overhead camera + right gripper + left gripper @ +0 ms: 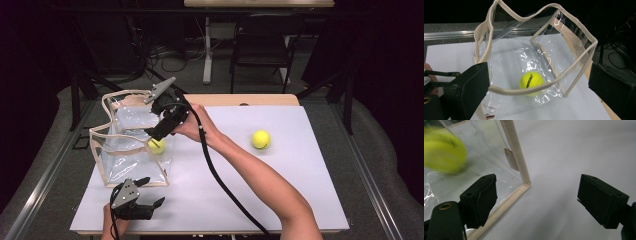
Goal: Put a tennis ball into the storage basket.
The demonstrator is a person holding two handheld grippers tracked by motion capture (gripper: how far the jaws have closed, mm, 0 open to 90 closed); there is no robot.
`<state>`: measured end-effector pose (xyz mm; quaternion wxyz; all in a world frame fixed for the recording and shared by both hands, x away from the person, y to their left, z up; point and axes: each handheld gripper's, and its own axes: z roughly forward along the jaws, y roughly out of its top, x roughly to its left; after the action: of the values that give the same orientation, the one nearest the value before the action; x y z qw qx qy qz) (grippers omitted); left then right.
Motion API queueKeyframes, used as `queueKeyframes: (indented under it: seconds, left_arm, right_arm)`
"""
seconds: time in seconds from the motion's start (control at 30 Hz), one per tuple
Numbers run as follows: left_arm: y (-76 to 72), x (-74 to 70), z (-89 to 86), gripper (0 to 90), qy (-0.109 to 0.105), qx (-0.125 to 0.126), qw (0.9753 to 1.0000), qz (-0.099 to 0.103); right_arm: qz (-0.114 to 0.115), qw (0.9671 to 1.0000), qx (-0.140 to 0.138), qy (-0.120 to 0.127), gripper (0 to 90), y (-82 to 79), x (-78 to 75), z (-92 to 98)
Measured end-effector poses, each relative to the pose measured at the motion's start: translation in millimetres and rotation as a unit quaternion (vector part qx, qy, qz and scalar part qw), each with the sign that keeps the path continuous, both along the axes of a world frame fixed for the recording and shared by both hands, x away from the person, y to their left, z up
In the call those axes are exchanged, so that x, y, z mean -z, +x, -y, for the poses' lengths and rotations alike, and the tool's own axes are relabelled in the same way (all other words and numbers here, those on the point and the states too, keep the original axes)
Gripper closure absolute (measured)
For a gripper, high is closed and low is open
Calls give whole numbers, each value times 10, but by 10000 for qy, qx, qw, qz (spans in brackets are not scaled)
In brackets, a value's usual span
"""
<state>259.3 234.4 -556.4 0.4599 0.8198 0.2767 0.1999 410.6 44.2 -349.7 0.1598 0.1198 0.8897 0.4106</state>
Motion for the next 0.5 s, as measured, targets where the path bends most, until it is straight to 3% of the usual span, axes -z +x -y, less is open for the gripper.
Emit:
queueKeyframes:
  seconds: [0.5]
  left_arm:
    - [2,3,5,160,5,9,10000,-14]
  right_arm:
    - [-63,9998,170,38,7,-13,128,353]
